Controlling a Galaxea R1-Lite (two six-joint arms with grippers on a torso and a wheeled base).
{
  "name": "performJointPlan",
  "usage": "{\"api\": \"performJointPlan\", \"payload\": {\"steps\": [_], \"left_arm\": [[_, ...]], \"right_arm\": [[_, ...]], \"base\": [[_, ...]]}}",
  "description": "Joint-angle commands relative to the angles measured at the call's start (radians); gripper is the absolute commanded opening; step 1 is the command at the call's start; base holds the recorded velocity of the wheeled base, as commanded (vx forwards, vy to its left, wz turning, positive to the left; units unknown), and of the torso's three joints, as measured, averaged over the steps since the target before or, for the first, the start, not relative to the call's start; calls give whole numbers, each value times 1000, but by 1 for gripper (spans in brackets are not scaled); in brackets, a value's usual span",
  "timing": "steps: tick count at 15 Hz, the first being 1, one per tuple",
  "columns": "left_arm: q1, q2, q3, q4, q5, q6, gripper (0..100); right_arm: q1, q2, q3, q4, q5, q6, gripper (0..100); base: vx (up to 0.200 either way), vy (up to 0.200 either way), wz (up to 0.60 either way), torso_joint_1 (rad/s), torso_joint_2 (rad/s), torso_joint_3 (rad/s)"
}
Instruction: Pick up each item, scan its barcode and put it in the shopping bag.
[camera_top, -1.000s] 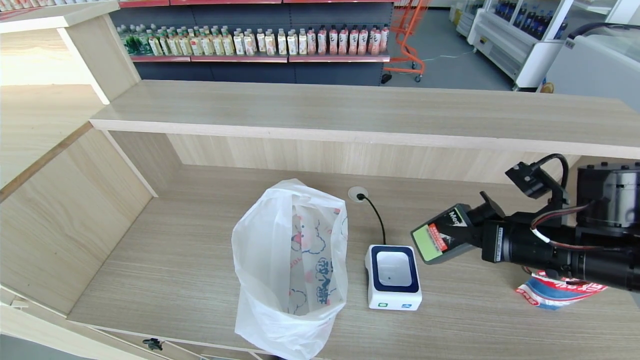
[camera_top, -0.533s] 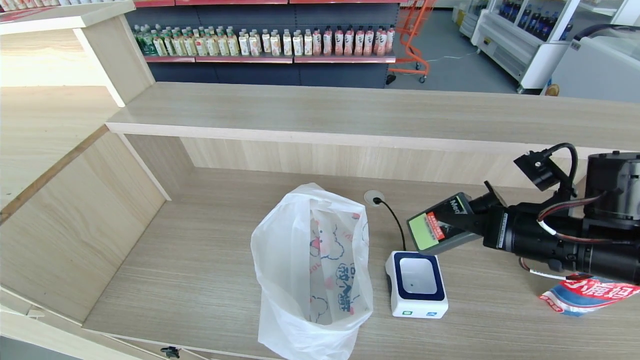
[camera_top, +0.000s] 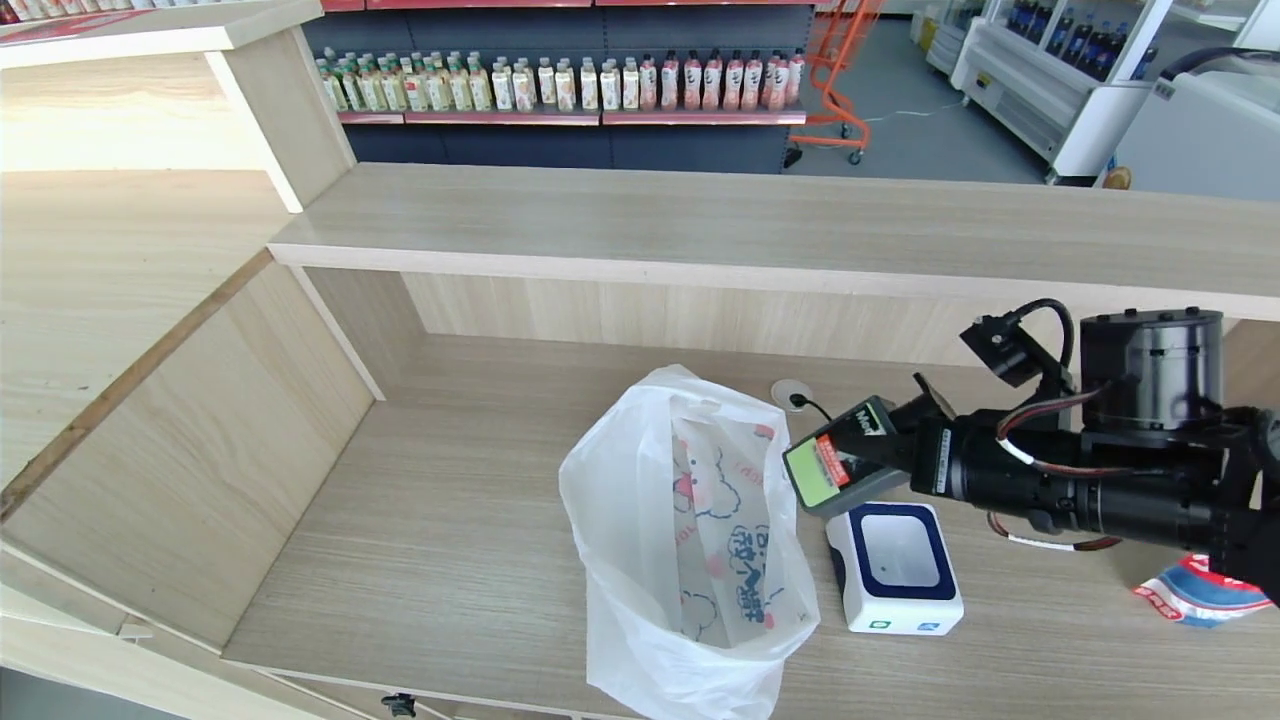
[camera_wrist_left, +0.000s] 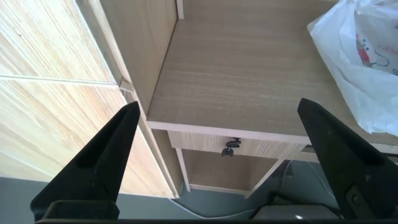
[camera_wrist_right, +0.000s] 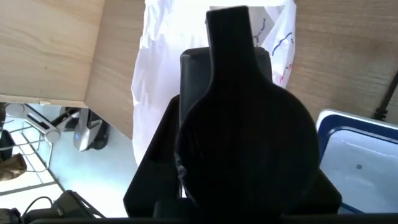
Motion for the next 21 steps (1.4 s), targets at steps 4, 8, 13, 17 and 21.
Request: {"api": "performJointPlan", "payload": {"steps": [4, 8, 13, 17, 21], "left_arm": [[-1, 0, 0, 0, 2, 0, 100], [-1, 0, 0, 0, 0, 0, 100], [-1, 0, 0, 0, 0, 0, 100], [-1, 0, 0, 0, 0, 0, 100], [-1, 0, 0, 0, 0, 0, 100]], "right_arm": [[89, 214, -104, -7, -95, -113, 0], [130, 322, -176, -10, -122, -270, 0], [190, 431, -250, -59, -124, -446, 0], [185, 478, -242, -109, -124, -606, 0], [187, 483, -242, -139, -119, -612, 100]], "base": [[0, 0, 0, 0, 0, 0], [0, 0, 0, 0, 0, 0], [0, 0, 0, 0, 0, 0], [0, 0, 0, 0, 0, 0], [0, 0, 0, 0, 0, 0]]}}
